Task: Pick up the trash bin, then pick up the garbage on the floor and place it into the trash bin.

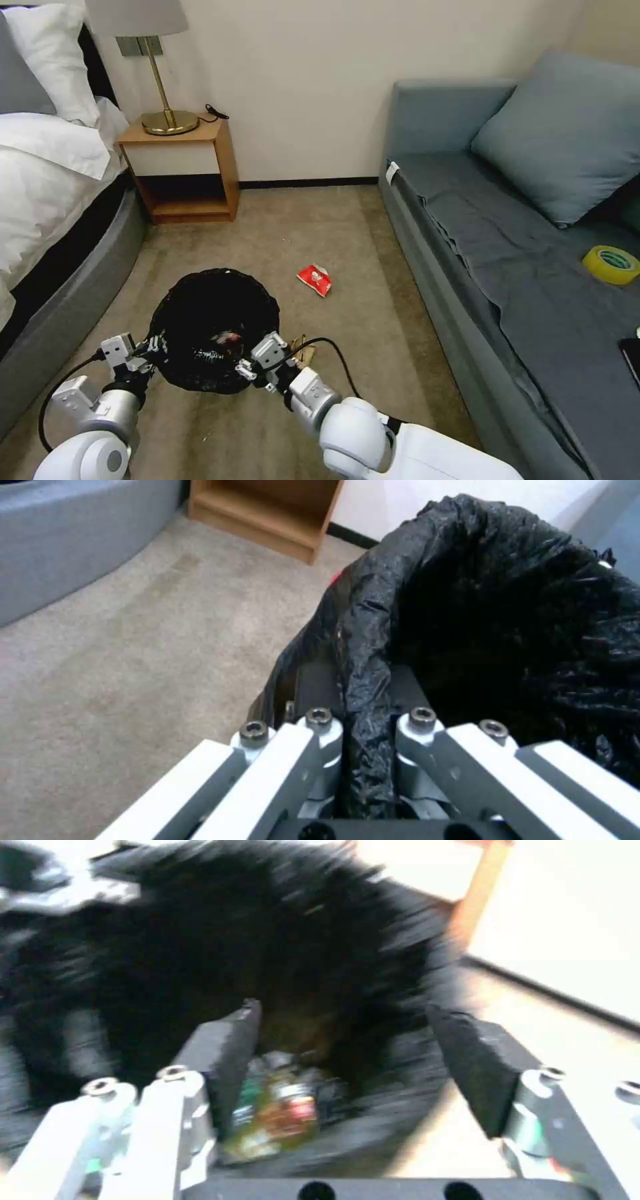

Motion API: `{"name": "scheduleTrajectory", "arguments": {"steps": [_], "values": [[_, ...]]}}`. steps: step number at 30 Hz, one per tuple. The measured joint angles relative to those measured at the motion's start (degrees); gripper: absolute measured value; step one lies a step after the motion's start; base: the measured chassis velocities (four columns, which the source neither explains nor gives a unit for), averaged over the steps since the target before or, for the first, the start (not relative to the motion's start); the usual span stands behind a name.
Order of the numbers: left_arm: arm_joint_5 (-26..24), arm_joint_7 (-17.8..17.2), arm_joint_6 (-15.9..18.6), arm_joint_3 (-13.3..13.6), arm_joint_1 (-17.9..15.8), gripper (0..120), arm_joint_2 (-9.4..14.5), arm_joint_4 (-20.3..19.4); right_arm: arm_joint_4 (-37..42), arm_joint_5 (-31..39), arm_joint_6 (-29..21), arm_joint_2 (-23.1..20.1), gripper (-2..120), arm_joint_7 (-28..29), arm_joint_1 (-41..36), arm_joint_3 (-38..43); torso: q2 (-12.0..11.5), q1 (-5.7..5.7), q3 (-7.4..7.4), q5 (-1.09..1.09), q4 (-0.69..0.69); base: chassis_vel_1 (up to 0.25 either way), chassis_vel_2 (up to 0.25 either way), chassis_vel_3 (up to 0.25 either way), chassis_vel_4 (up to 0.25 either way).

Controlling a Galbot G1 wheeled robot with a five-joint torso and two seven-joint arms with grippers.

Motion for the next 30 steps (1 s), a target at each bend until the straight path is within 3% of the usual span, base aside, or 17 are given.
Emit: {"name": "scheduleTrajectory", "arguments": {"steps": [8,14,20,30], "values": [[-0.5,0.0,-0.2,-1.0,-0.1,5,0.3,0.0,4.7,-12.0,4.9,-4.2,98,0.5,-8.2,15.3,0.0,0.00,0.00,0.00,-0.01,0.000,0.000,0.000,0.000],[0.8,-0.1,-0.2,-1.2,-0.6,5,0.0,-0.2,8.9,-14.9,6.2,-5.0,100,1.7,-17.5,27.6,0.0,0.00,0.00,0.00,0.00,0.000,0.000,0.000,0.000],[2.2,-0.9,0.6,-1.5,-1.5,5,-0.5,-1.6,13.0,-19.5,8.0,-0.4,100,1.1,-32.6,38.4,0.0,0.00,-0.01,0.00,-0.02,0.000,0.000,0.000,0.000],[3.3,-1.0,1.0,-1.9,-0.9,5,-1.4,-2.6,14.8,-26.5,15.4,5.9,100,1.0,-45.4,43.9,0.0,0.00,0.00,-0.01,-0.01,0.000,0.000,0.000,0.000]]}}
